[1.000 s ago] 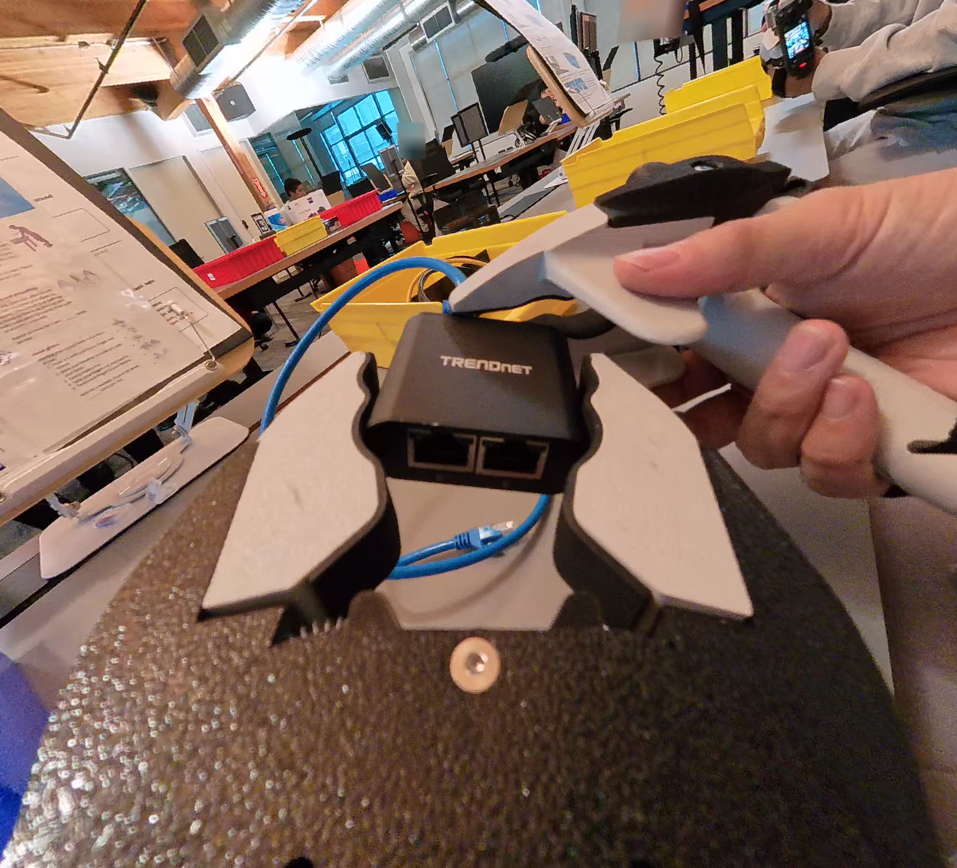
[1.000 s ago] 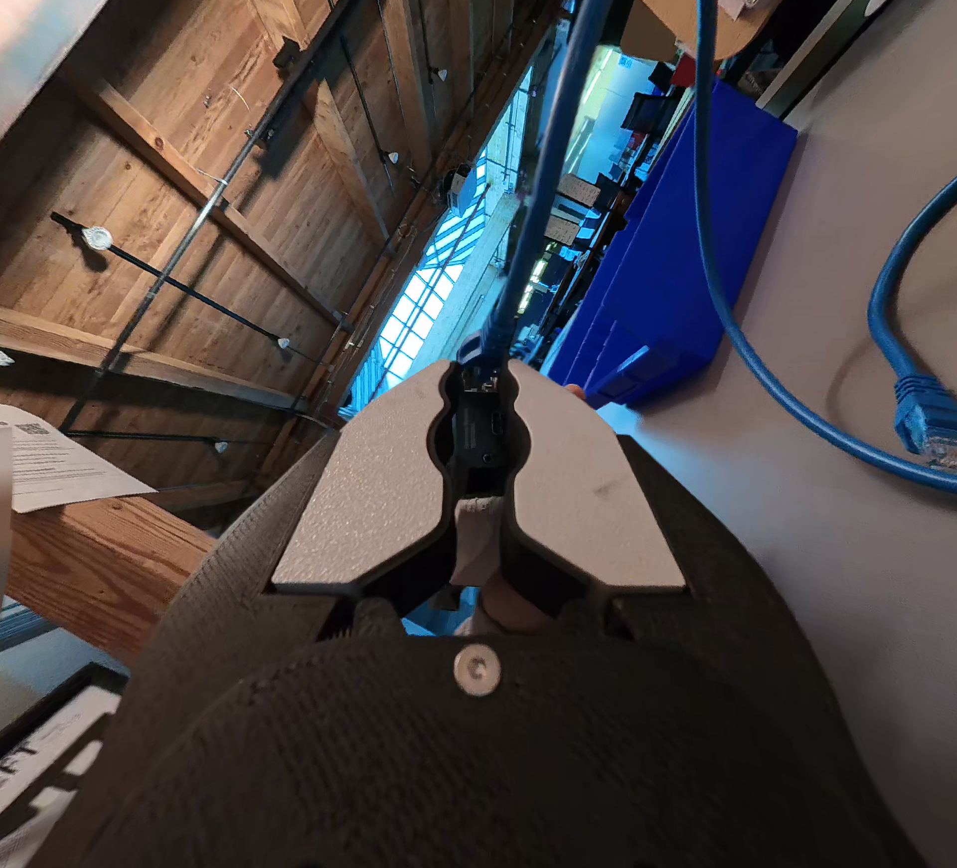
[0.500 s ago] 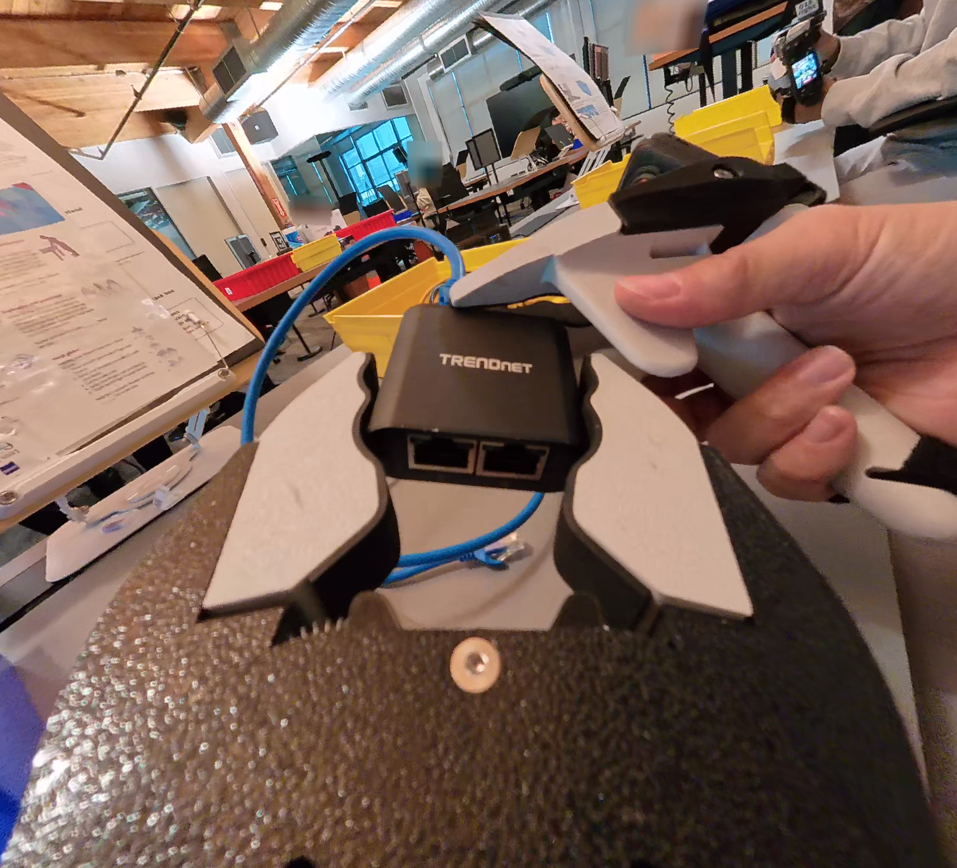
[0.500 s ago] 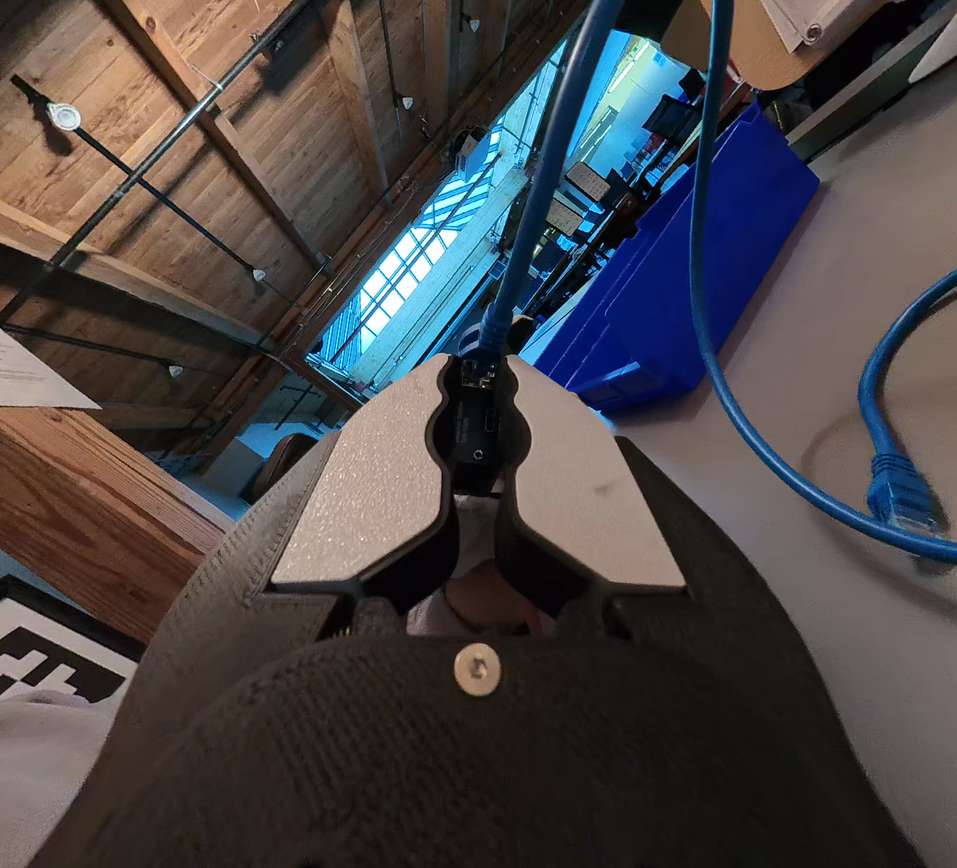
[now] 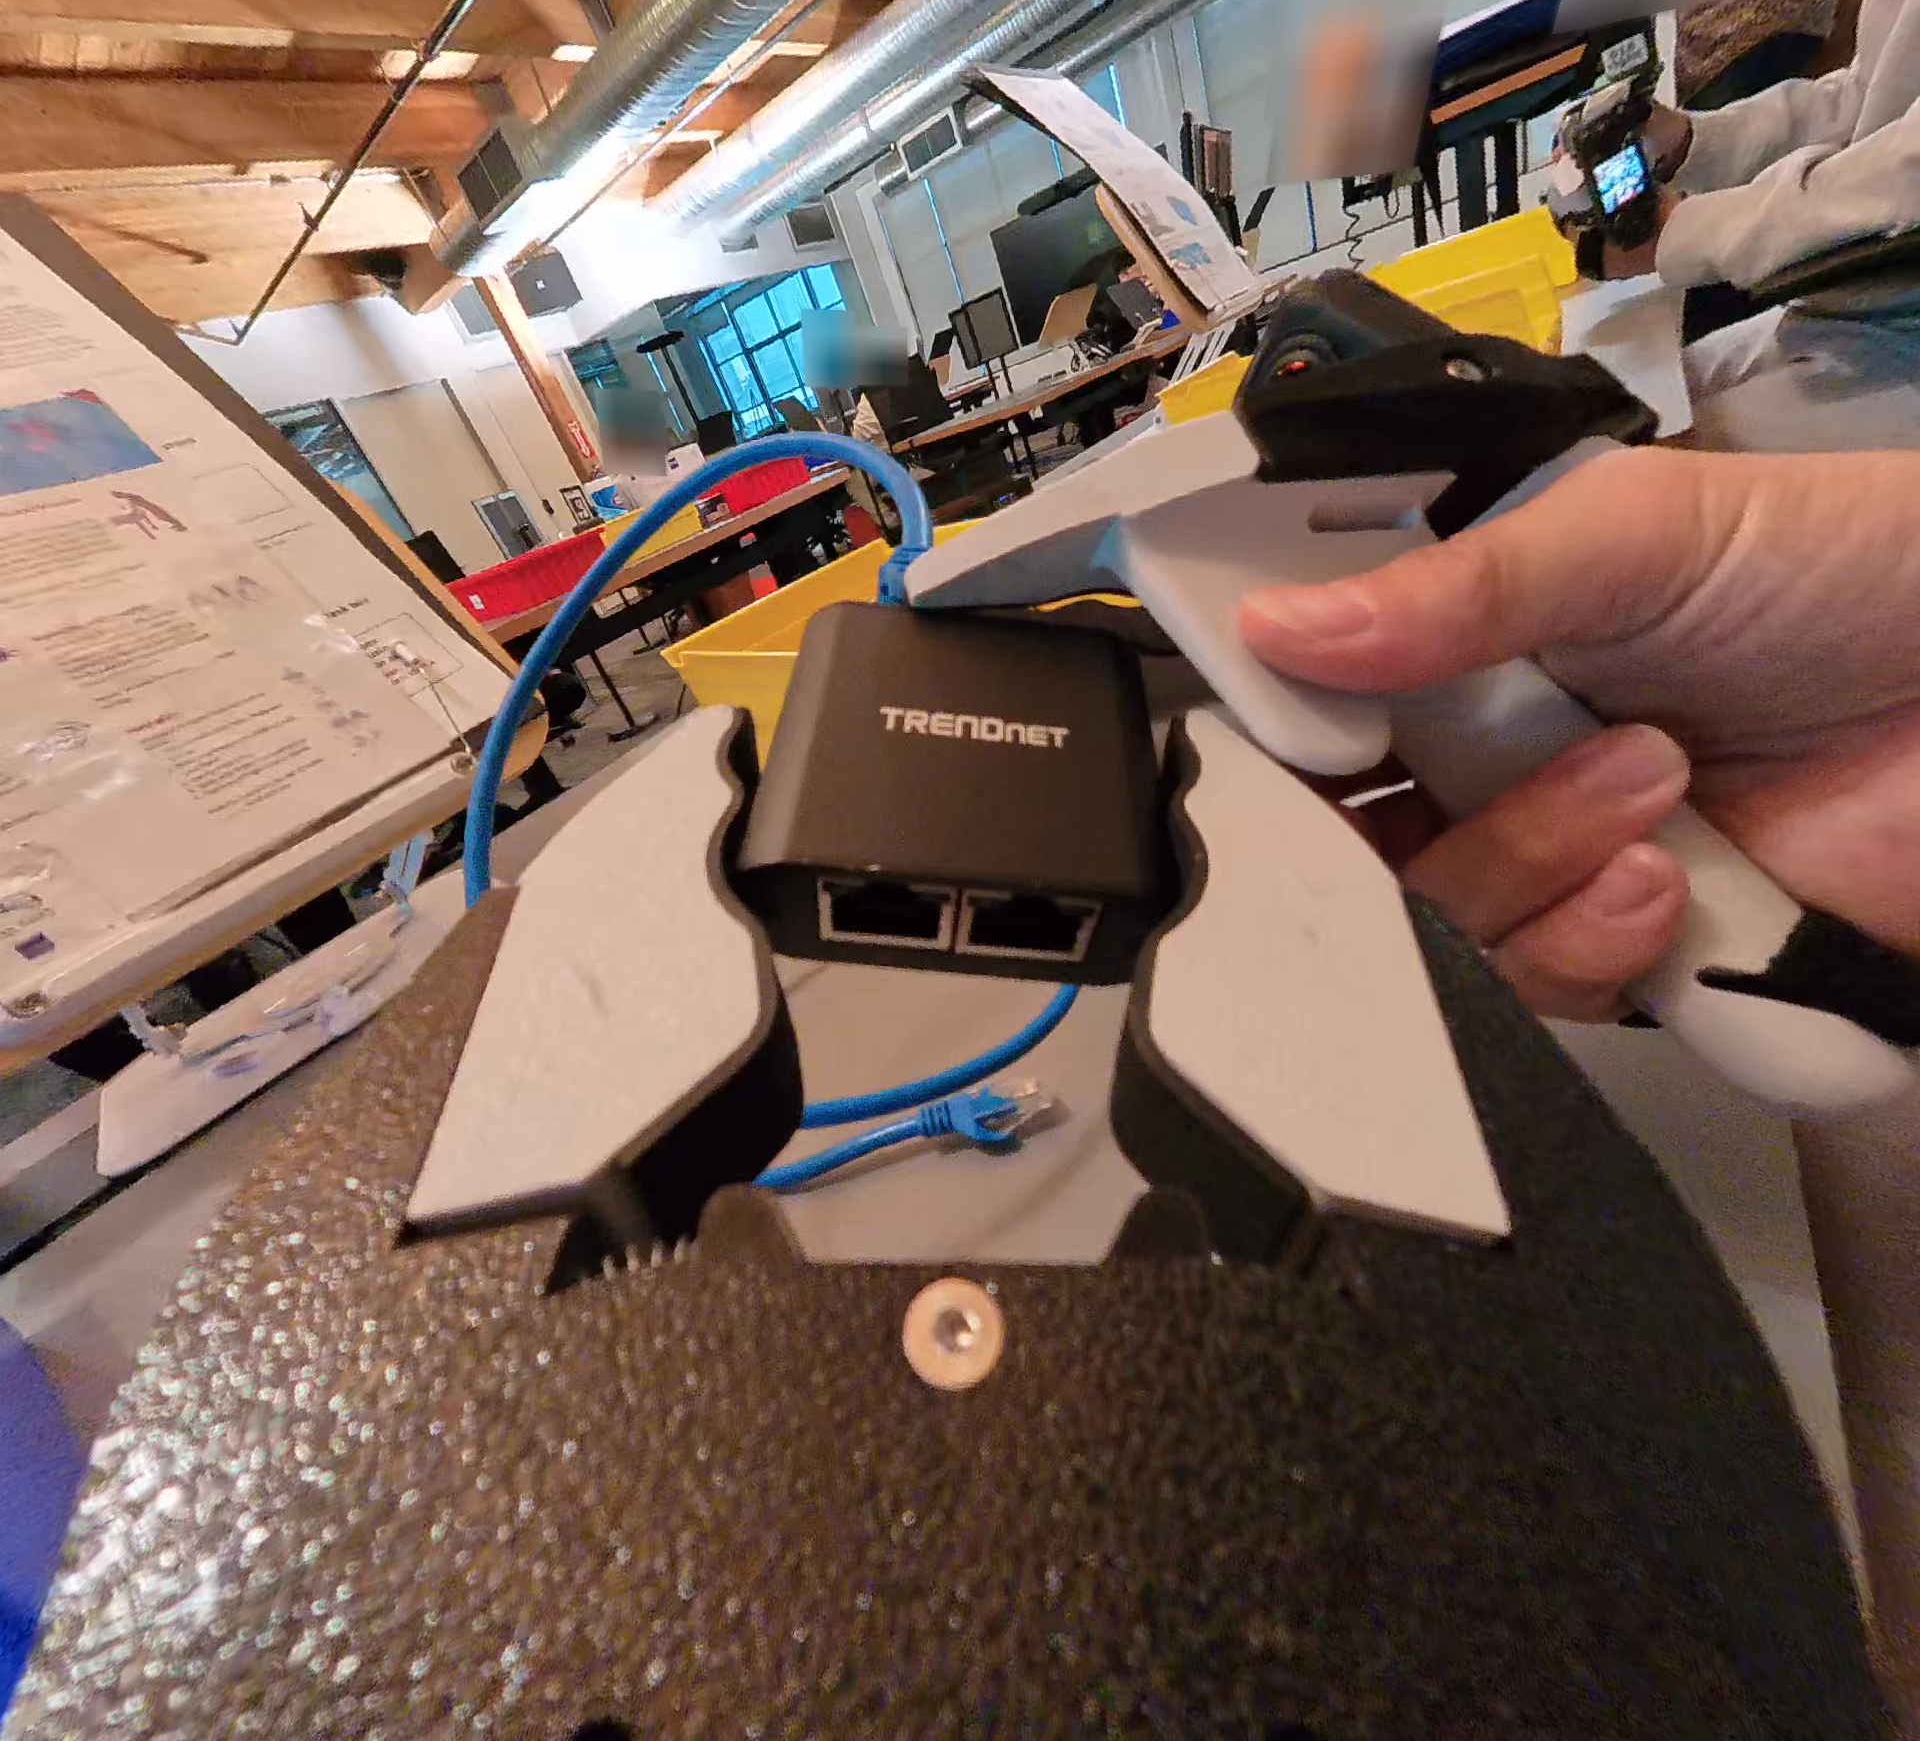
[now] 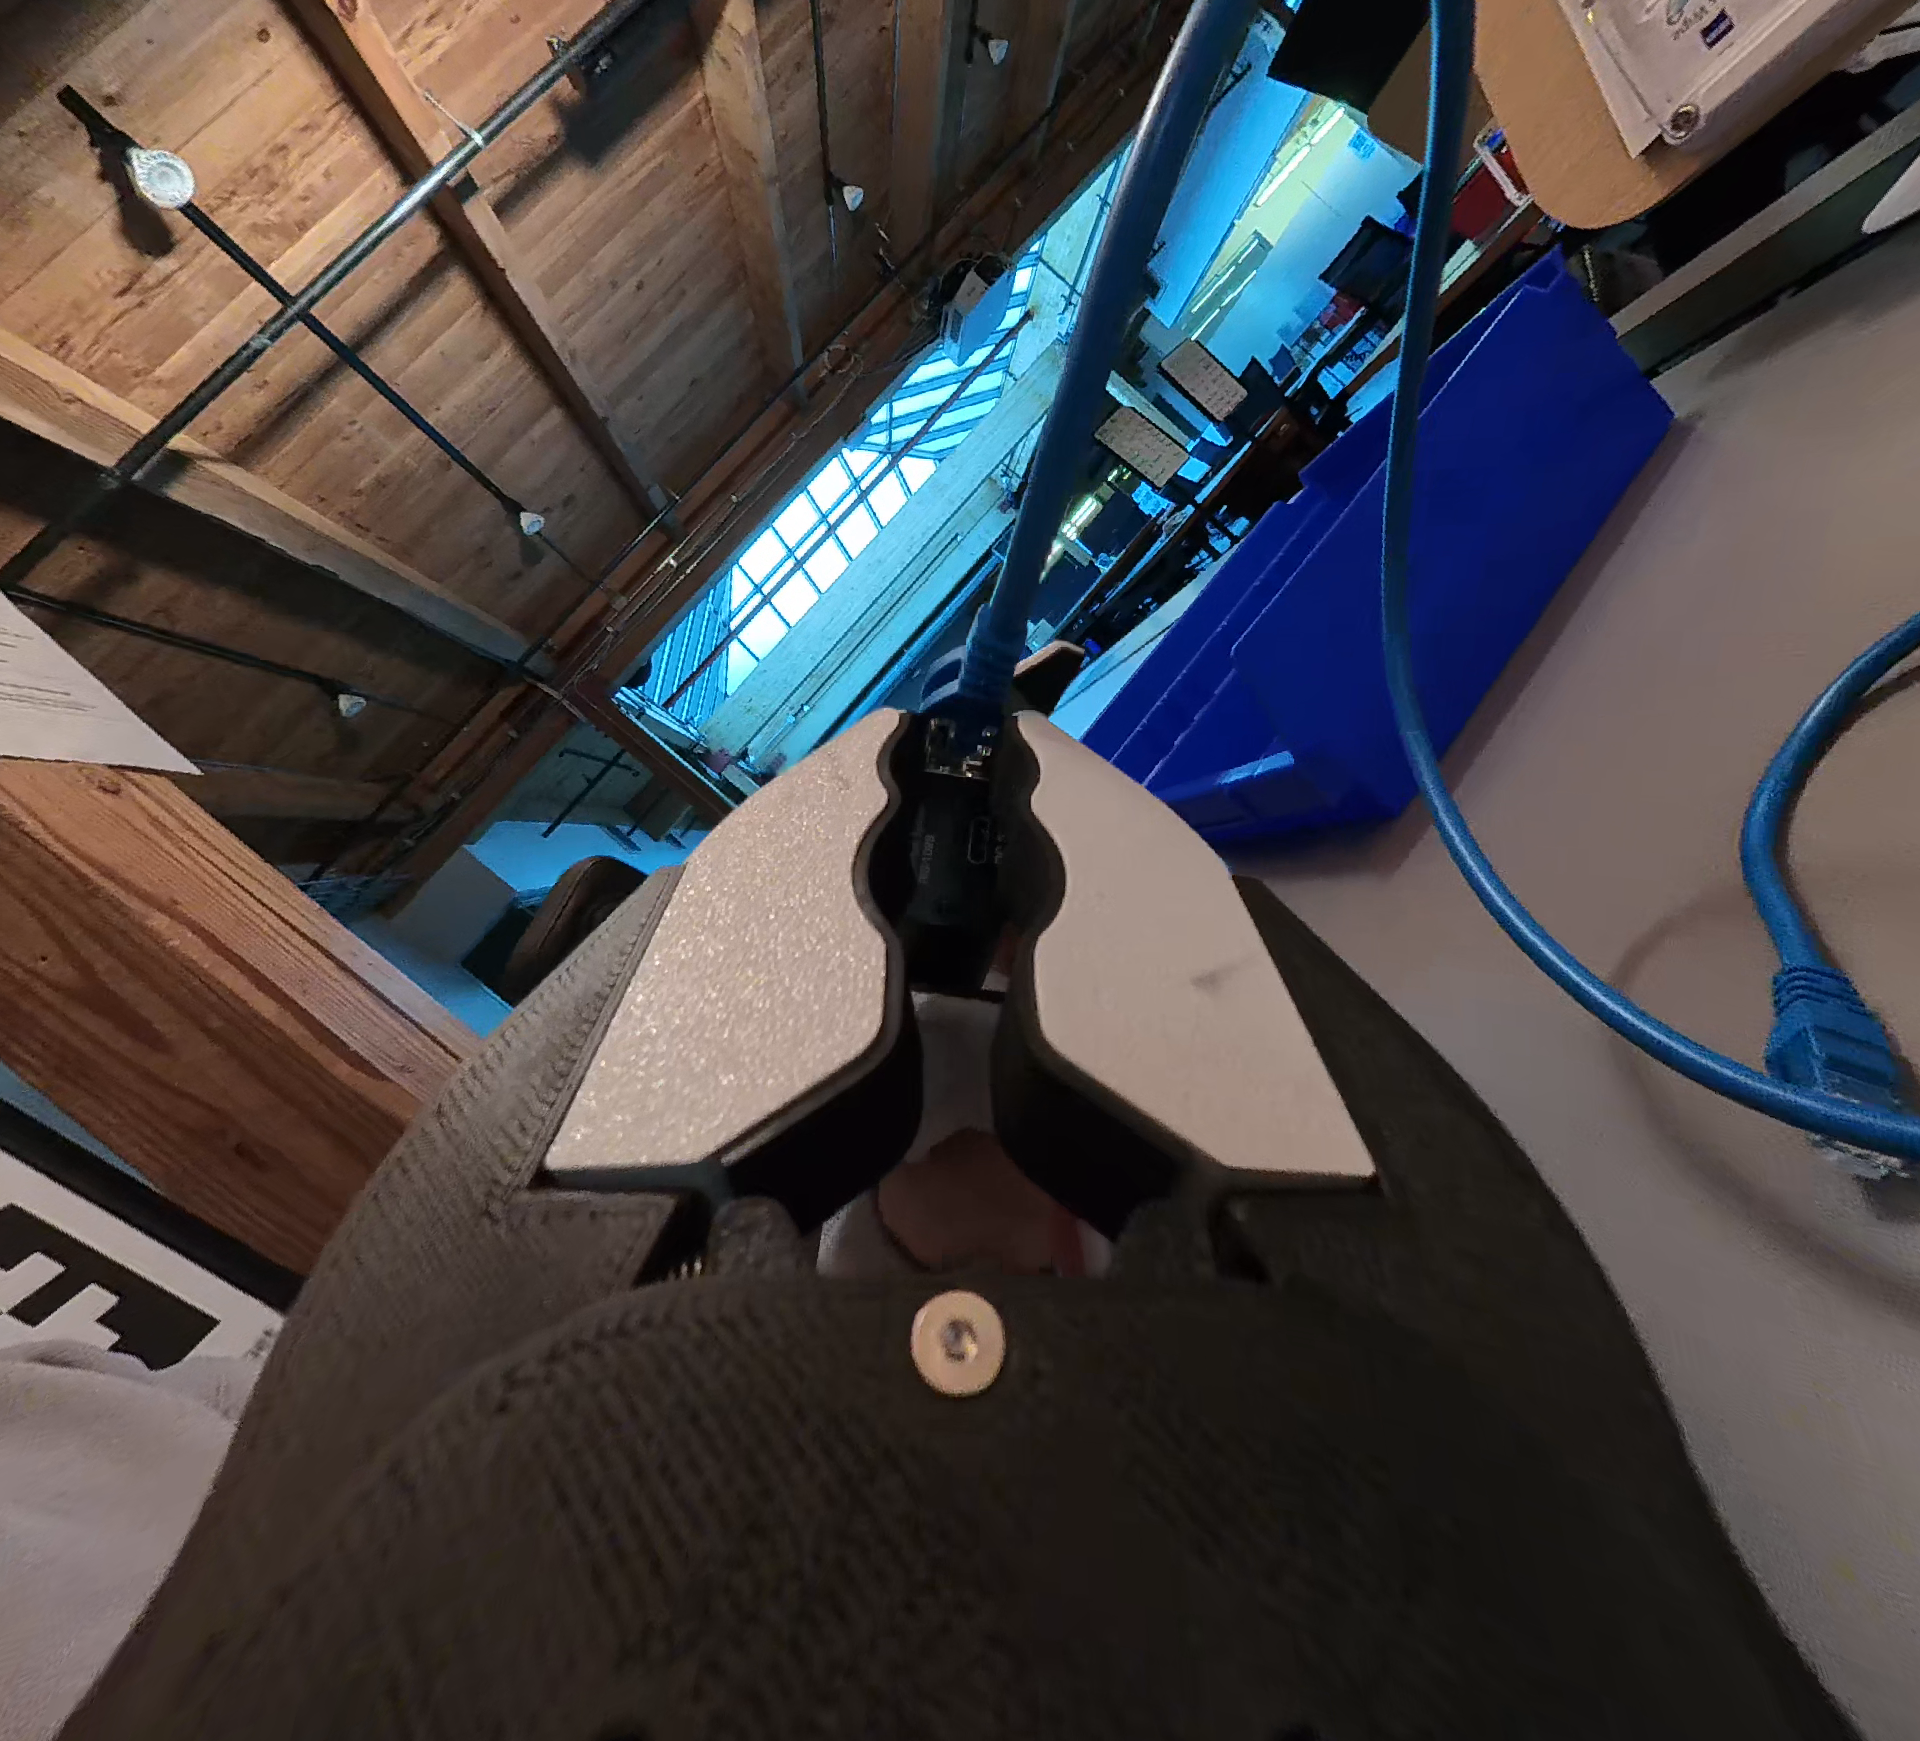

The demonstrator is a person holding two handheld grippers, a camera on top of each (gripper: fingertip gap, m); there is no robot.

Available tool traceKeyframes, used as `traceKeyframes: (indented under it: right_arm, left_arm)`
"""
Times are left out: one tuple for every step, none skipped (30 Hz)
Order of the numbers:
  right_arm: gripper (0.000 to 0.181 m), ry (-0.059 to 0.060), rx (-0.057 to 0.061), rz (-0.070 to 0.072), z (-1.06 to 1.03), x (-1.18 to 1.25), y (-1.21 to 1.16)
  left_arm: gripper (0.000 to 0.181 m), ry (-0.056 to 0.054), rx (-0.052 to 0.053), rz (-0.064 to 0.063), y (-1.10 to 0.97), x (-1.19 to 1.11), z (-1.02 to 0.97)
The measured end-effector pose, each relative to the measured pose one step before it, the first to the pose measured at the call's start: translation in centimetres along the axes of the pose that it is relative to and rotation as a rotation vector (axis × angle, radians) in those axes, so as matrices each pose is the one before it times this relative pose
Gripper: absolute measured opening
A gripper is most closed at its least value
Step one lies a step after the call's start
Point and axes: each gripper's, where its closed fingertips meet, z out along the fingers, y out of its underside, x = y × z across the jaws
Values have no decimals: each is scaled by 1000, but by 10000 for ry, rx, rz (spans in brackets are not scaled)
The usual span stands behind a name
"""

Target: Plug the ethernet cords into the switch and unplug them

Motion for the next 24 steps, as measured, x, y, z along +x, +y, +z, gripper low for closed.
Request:
traceKeyframes:
  right_arm:
    - [14,-19,46,129,-22,-19,-65]
    - [13,-35,18,73,-22,-21,-7]
    - [13,32,39,137,-20,52,24]
    - [13,25,18,43,-38,-8,15]
    - [13,-17,-56,-94,-28,-24,-25]
    - [13,-3,-58,-100,-2,37,-44]
    - [13,67,-22,-19,0,131,-23]
    - [13,56,-27,0,10,28,42]
    - [13,-12,-12,-104,15,-96,64]
    - [13,31,-5,-76,-7,-30,50]
    - [13,-13,-44,-96,17,-63,10]
    - [12,-16,-74,-153,18,-15,-7]
    - [12,99,-42,-78,-29,130,-30]
    - [12,24,-80,-113,5,49,30]
    - [12,57,-76,-134,1,117,42]
    - [12,97,-3,-172,-19,129,-11]
    - [12,-91,-37,-74,9,-71,-8]
    - [12,7,-6,-78,-37,1,-108]
    - [12,48,-59,-248,-2,-18,-26]
    - [12,108,-3,-290,-50,29,-230]
    - [12,310,364,-302,-383,319,-1028]
    - [11,103,139,-441,-484,217,-1187]
    - [11,107,-235,-628,-456,251,-858]
    - [11,350,-11,-579,-630,379,-1027]
  left_arm:
    - [74,45,45,-286,-47,47,86]
    - [74,78,87,-162,-47,46,17]
    - [74,81,73,-79,-39,41,-25]
    - [74,57,-8,-63,18,47,-22]
    - [74,19,-22,30,-14,22,18]
    - [74,-39,-81,111,34,-25,39]
    - [74,-92,-126,174,83,-73,29]
    - [74,-104,-109,213,107,-58,-3]
    - [74,-54,3,201,21,-24,-52]
    - [74,43,49,53,-63,16,-69]
    - [74,88,23,-67,-23,37,-33]
    - [74,48,53,-80,-83,17,-19]
    - [74,28,-38,-88,56,4,39]
    - [74,-6,-50,1,112,-1,36]
    - [74,-72,-6,126,63,-37,-5]
    - [74,-109,-95,230,135,-57,1]
    - [73,-135,-64,290,43,-77,0]
    - [73,-93,17,193,-61,-45,-32]
    - [74,56,14,-83,-22,33,-9]
    - [74,87,105,-213,-70,12,-55]
    - [74,-43,92,-41,43,-134,-120]
    - [73,-114,4,130,193,-285,-190]
    - [74,-2,-82,-69,269,-282,-158]
    - [74,-71,-6,-228,91,-468,-181]
